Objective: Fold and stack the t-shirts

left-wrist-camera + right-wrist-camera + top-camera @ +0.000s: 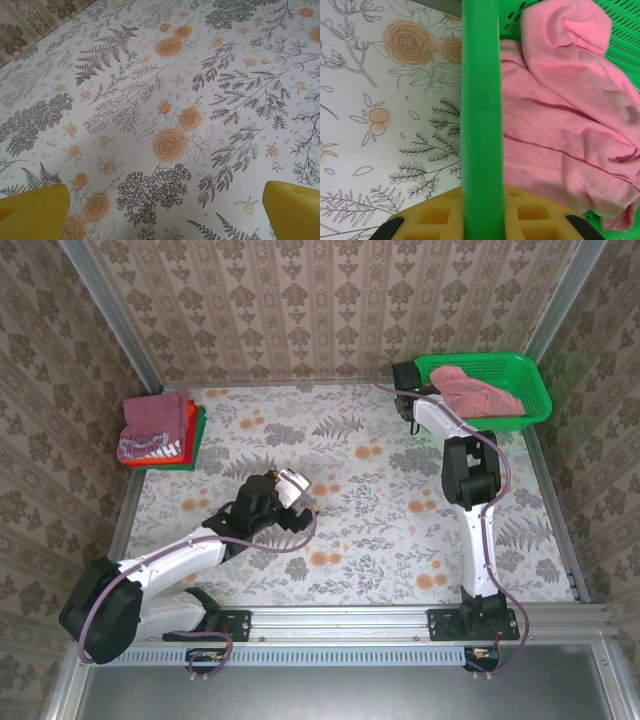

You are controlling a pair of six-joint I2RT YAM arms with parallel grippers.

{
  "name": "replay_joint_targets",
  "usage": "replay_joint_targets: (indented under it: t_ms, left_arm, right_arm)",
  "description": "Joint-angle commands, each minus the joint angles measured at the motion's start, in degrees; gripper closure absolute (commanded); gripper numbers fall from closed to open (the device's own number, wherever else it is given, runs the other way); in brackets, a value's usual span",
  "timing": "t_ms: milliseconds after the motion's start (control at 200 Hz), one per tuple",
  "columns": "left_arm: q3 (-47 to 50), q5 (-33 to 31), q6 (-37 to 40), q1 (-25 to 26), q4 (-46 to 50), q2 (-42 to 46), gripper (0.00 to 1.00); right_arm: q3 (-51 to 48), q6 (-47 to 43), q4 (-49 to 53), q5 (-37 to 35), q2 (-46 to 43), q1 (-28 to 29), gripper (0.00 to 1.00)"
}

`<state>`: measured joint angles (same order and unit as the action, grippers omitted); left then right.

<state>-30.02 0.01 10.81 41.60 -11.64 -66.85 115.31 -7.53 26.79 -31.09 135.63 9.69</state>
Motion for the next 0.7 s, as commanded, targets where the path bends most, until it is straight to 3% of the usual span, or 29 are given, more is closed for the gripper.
replay_joint_targets:
  t_ms: [0,125,300,495,695]
  left_arm:
    - [-1.9,0.0,1.3,0.4,-3.0,-1.1,0.00]
    - [-2.6,0.8,1.3,0.3,-5.2,-3.6,0.00]
    - [-6.7,5.6,0.0,0.2,-10.1,-10.1,0.00]
    - [-15.2,12.7,-2.2,0.6,-14.6,-21.0,0.00]
    - [-22.0,17.5,-3.5,1.2,-17.6,-27.8,0.00]
  right_arm:
    - [2.1,1.0,1.1,1.5,-0.2,-0.4,0.72]
    - [1.7,4.2,2.6,9.1,-4.2,-0.4,0.43]
    - [-5.8,8.4,-1.6,17.8,-14.2,-0.7,0.14]
    - [-11.1,14.3,-4.5,22.0,-20.9,-5.0,0.06]
    - [-5.7,16.0,-2.1,22.4,-15.2,-12.7,0.06]
